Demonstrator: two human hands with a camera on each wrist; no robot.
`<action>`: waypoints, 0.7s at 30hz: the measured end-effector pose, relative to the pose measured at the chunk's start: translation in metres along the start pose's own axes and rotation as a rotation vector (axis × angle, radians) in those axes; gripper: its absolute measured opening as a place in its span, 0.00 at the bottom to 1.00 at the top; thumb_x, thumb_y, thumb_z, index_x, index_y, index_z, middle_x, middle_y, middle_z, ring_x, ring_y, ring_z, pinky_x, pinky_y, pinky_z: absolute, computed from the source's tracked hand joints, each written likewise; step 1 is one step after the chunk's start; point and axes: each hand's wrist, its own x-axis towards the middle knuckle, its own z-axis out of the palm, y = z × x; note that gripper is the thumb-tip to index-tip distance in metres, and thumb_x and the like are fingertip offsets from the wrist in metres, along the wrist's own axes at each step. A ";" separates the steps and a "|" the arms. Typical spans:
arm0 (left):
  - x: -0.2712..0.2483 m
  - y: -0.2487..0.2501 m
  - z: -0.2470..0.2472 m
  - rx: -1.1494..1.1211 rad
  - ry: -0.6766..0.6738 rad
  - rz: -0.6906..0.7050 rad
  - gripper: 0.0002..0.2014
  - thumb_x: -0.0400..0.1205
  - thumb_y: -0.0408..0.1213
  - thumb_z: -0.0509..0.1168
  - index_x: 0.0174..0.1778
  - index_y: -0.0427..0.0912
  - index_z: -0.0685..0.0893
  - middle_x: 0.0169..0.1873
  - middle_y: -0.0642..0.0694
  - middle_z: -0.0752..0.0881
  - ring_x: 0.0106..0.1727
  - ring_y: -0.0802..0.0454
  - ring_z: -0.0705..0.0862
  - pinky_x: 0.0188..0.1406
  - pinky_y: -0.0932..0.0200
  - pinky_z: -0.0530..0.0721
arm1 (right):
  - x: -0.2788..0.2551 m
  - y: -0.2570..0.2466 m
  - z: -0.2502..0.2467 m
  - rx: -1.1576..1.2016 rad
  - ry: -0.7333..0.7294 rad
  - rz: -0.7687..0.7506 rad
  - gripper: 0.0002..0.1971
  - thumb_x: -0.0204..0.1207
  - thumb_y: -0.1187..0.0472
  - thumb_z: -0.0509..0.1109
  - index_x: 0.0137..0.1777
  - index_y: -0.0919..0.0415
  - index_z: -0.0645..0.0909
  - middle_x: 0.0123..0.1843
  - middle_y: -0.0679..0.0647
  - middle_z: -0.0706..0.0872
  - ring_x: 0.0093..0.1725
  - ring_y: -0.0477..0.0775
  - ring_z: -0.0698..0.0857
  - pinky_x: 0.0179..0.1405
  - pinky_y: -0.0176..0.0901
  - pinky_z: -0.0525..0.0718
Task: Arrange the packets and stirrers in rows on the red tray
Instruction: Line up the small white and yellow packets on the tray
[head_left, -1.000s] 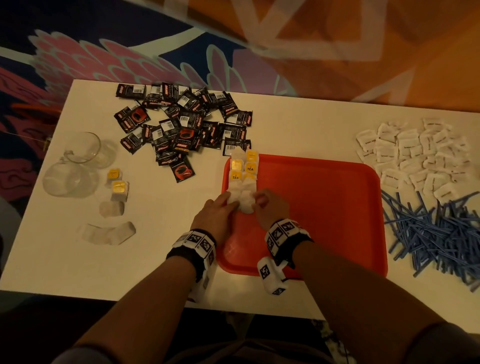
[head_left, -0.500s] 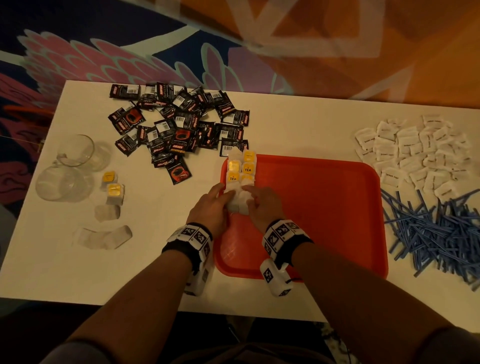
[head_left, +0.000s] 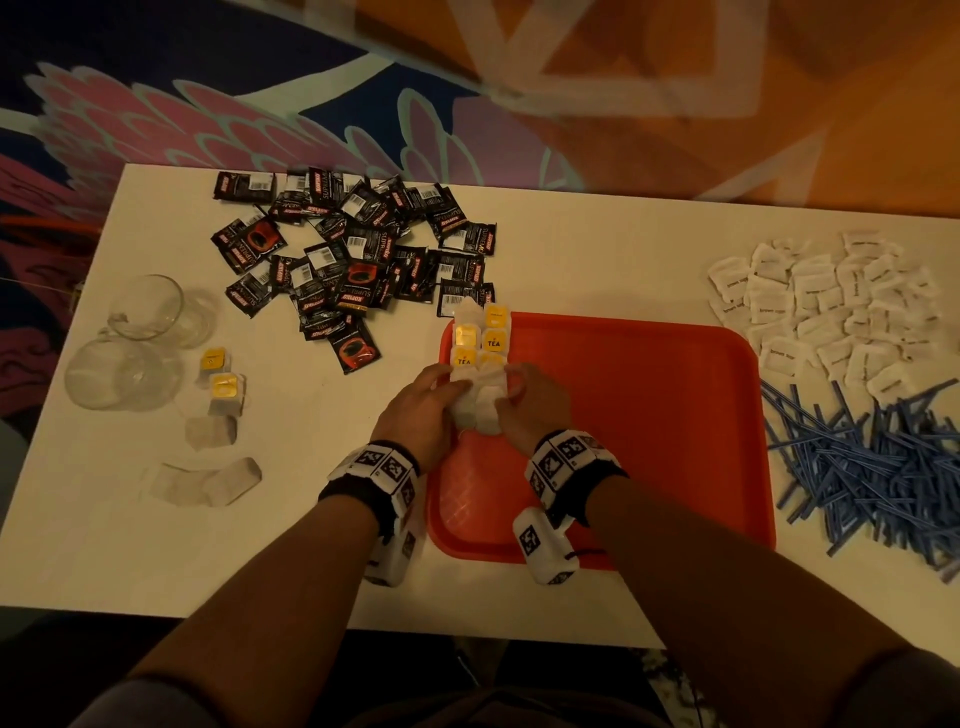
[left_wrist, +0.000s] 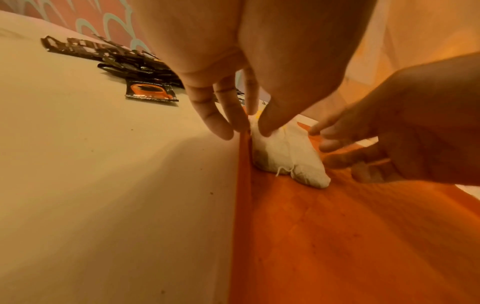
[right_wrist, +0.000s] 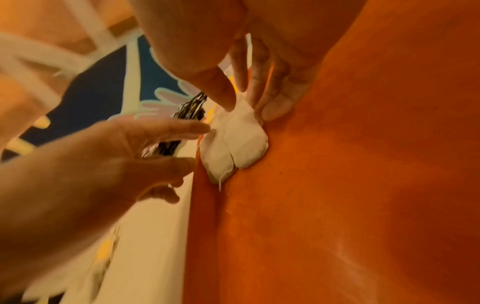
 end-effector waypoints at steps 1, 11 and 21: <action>0.000 0.000 -0.001 -0.028 0.021 -0.007 0.25 0.82 0.34 0.66 0.76 0.50 0.78 0.81 0.47 0.69 0.73 0.41 0.77 0.73 0.45 0.77 | 0.002 -0.001 -0.001 0.042 -0.004 0.062 0.22 0.78 0.63 0.66 0.73 0.54 0.75 0.67 0.55 0.82 0.67 0.57 0.81 0.66 0.50 0.80; -0.019 -0.012 -0.022 -0.084 0.108 -0.112 0.21 0.85 0.33 0.62 0.75 0.47 0.79 0.77 0.46 0.73 0.72 0.44 0.76 0.73 0.49 0.74 | 0.007 -0.008 -0.014 0.046 -0.131 0.221 0.23 0.82 0.62 0.63 0.77 0.51 0.72 0.74 0.54 0.78 0.67 0.57 0.81 0.66 0.53 0.82; -0.071 -0.101 -0.053 0.045 0.131 -0.611 0.36 0.82 0.45 0.68 0.85 0.50 0.61 0.86 0.42 0.52 0.83 0.34 0.55 0.76 0.37 0.69 | -0.014 -0.037 -0.002 0.137 -0.184 0.050 0.21 0.83 0.65 0.64 0.74 0.52 0.70 0.63 0.55 0.78 0.52 0.56 0.84 0.41 0.46 0.86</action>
